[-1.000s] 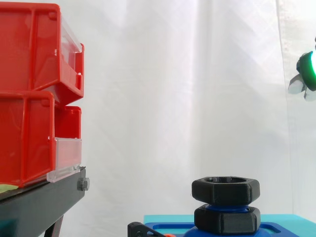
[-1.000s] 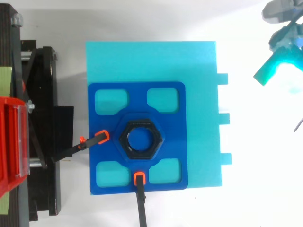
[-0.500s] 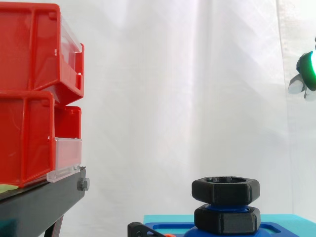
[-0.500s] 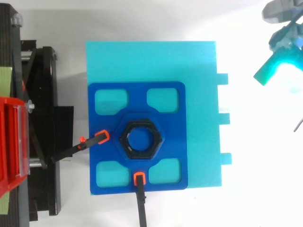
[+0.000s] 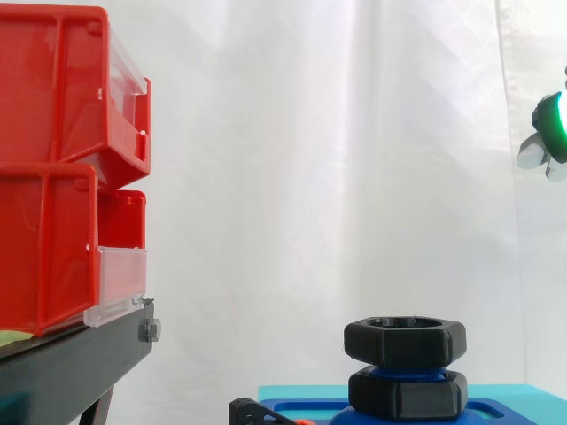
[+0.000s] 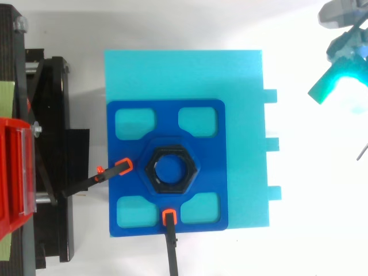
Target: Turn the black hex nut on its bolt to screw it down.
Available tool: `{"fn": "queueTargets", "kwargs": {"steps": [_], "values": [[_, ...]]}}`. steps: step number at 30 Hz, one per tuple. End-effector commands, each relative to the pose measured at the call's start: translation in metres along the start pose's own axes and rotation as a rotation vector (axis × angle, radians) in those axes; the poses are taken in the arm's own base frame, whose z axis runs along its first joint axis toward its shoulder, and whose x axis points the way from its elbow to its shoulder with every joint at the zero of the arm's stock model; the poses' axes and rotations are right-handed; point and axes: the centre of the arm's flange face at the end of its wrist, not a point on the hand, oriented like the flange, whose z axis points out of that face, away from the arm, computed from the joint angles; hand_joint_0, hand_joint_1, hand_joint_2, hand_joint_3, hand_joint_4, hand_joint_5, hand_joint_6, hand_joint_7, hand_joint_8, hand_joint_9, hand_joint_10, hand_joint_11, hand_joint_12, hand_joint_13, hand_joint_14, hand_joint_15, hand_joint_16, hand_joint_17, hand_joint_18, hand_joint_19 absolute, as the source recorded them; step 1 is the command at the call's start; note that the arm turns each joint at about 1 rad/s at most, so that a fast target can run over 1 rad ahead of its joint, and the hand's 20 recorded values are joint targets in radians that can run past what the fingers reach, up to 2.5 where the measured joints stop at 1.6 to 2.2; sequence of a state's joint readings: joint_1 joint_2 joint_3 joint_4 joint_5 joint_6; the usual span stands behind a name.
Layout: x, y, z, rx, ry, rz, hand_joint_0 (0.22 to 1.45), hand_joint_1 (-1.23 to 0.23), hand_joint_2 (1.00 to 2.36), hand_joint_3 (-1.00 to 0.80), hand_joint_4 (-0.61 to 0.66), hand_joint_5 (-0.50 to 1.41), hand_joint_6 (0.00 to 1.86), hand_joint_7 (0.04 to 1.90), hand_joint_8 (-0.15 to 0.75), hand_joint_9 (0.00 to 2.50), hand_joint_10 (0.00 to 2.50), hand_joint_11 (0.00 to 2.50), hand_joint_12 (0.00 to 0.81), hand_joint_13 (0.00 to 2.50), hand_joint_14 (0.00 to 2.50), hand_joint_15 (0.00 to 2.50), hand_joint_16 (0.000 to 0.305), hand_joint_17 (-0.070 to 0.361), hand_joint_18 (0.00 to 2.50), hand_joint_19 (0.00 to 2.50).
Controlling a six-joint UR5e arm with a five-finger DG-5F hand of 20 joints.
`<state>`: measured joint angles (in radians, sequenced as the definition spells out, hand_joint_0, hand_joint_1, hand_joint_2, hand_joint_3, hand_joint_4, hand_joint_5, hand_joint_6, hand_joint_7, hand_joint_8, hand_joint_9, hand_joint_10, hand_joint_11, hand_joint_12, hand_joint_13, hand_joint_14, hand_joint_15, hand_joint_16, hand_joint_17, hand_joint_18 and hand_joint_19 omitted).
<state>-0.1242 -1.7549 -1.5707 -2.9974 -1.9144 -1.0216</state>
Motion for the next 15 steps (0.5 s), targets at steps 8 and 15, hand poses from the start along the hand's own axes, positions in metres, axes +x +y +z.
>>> {"fn": "queueTargets", "kwargs": {"steps": [8,15], "values": [[0.0041,0.0056,0.0032,-0.009,0.012,0.003,0.55,-0.54,1.0,-0.5,0.25,-0.2,0.5,0.71,0.294,0.6,0.0,0.09,0.343,0.36,0.0,0.0,0.049,0.11,0.48,0.25],[0.0047,0.0071,0.0043,-0.014,0.012,-0.001,0.55,-0.54,1.0,-0.5,0.25,-0.2,0.5,0.71,0.295,0.6,0.0,0.09,0.343,0.36,0.0,0.0,0.049,0.11,0.48,0.25]]}}
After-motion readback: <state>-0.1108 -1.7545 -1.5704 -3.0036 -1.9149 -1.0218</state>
